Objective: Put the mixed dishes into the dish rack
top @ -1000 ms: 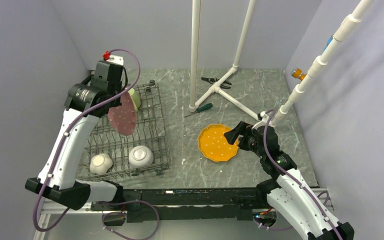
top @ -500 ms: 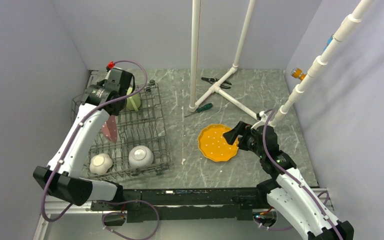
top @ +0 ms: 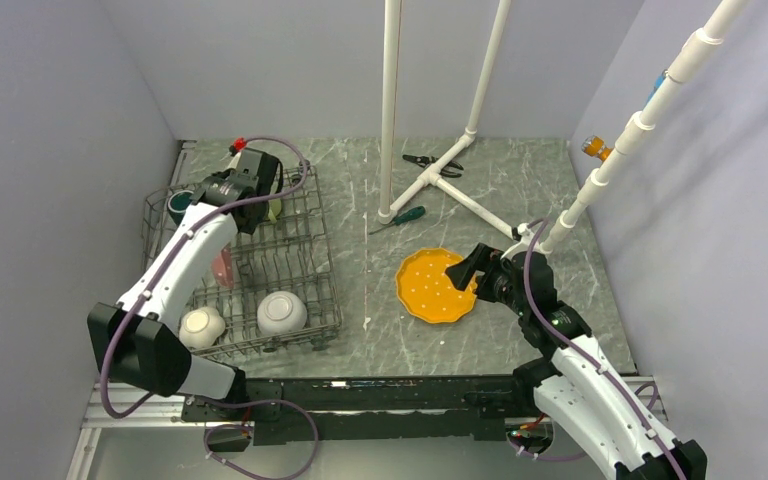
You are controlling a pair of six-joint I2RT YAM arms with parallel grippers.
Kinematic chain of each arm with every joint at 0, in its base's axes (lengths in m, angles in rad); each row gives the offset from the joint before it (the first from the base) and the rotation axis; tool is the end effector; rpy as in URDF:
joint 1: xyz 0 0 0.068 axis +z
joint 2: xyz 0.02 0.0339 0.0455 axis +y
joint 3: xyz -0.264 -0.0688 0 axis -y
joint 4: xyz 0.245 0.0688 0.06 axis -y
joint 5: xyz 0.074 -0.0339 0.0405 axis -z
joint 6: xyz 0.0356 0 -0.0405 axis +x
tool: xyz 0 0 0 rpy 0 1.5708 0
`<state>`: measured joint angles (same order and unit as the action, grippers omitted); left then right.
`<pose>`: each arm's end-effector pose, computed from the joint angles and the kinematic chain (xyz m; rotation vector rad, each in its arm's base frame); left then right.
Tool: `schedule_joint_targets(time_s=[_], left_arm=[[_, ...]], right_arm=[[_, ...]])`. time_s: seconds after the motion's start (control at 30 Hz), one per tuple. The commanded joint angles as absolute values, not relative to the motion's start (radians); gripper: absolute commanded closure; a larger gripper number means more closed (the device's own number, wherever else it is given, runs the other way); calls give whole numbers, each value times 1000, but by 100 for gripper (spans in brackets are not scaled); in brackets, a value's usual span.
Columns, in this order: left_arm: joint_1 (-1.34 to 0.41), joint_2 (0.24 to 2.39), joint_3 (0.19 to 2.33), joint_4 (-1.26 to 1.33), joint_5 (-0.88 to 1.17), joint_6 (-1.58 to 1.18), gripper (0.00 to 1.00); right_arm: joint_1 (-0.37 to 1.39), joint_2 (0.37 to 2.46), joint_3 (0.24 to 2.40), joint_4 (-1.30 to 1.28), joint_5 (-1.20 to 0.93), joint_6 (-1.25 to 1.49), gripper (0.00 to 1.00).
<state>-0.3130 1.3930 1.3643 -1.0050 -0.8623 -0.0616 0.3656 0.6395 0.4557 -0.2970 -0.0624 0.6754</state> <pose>0.2649 -0.0573 0.3428 -0.0005 2.3299 0.9263 0.1459 0.0582 0.2346 0.2883 2.1072 0.6987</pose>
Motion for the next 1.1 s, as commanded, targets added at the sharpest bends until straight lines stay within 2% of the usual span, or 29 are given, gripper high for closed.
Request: schedule_joint_targets(time_s=[0.0, 0.67, 0.87, 0.9, 0.97, 1.07], left_arm=[[-311, 1399, 1357, -908, -969, -13, 100], [-317, 1424, 1220, -815, -890, -40, 100], [-318, 1446, 1252, -891, -858, -119, 100], [-318, 1451, 1257, -901, -855, -127, 95], [-318, 1451, 1259, -906, -847, -132, 69], [-318, 1446, 1260, -908, -844, -135, 38]], right_arm=[[369, 634, 450, -256, -75, 666, 11], [368, 635, 436, -249, -87, 678, 11], [369, 632, 436, -253, -89, 678, 12], [367, 632, 436, -253, -89, 679, 11], [368, 632, 437, -252, -91, 680, 12], [370, 634, 439, -257, -94, 680, 11]])
